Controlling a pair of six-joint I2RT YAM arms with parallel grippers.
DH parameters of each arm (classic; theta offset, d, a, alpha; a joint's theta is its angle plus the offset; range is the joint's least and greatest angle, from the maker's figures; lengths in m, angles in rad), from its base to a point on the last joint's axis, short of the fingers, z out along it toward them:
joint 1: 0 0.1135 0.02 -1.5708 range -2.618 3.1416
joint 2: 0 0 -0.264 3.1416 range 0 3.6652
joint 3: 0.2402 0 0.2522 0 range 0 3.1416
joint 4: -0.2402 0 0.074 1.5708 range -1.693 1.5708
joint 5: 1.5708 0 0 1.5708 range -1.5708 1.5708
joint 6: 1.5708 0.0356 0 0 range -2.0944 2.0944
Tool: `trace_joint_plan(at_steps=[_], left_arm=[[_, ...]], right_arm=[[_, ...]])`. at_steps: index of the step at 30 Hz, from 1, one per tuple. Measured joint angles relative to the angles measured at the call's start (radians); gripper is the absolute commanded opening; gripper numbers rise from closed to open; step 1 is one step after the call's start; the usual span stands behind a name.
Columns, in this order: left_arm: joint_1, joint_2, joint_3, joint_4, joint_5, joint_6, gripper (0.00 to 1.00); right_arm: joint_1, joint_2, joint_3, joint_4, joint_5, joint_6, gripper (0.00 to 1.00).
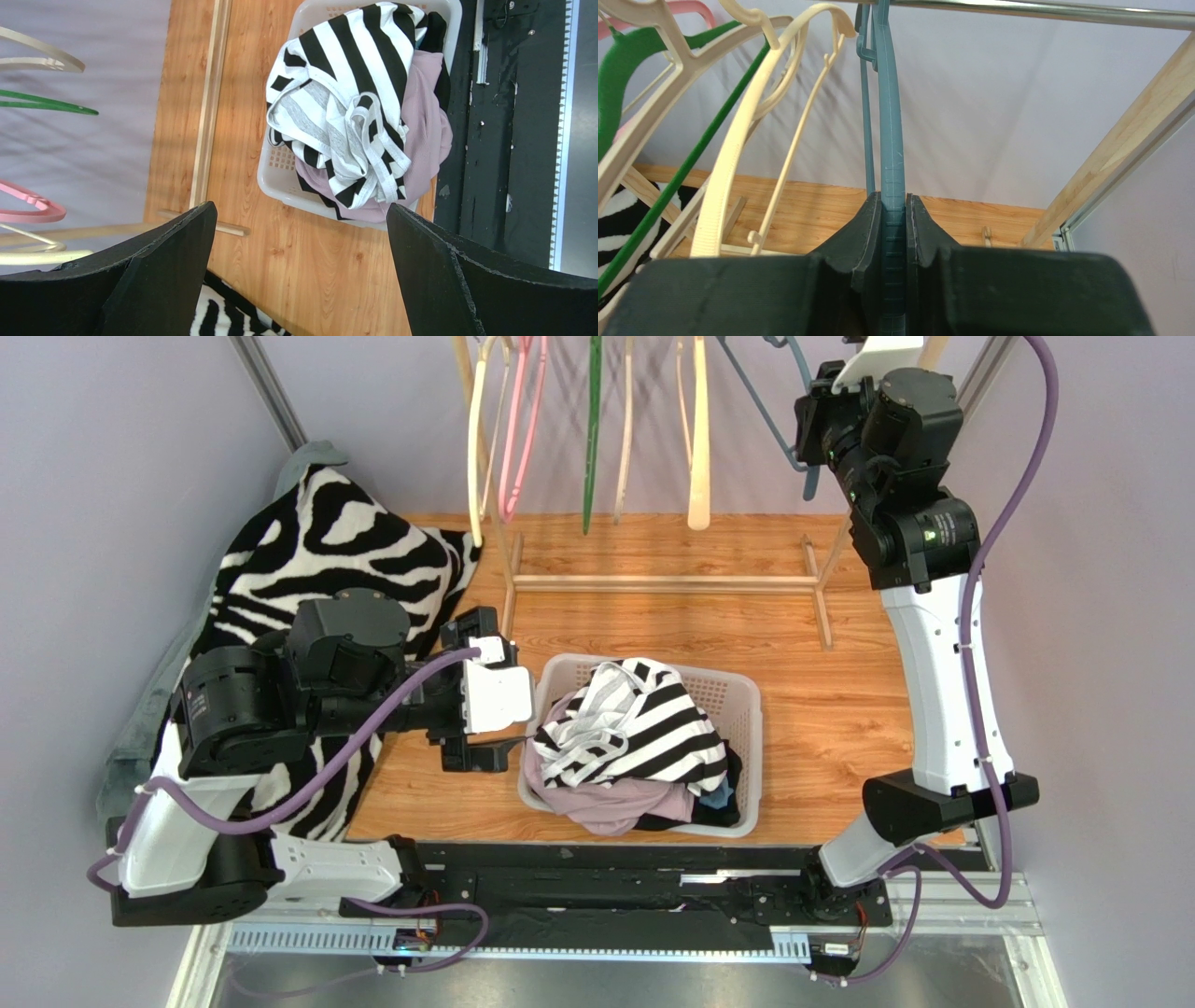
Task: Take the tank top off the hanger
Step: Place the hanger at the clothesline.
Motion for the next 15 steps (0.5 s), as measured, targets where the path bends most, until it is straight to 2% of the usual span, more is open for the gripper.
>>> trace_joint_plan(at_steps=[15], left_arm=[[0.014,-0.039,-0.05,-0.006,-0.02,0.0,0.99]], right_arm=[[-0.026,0.08,0.006,0.032,-0.048,0.023,0.0]])
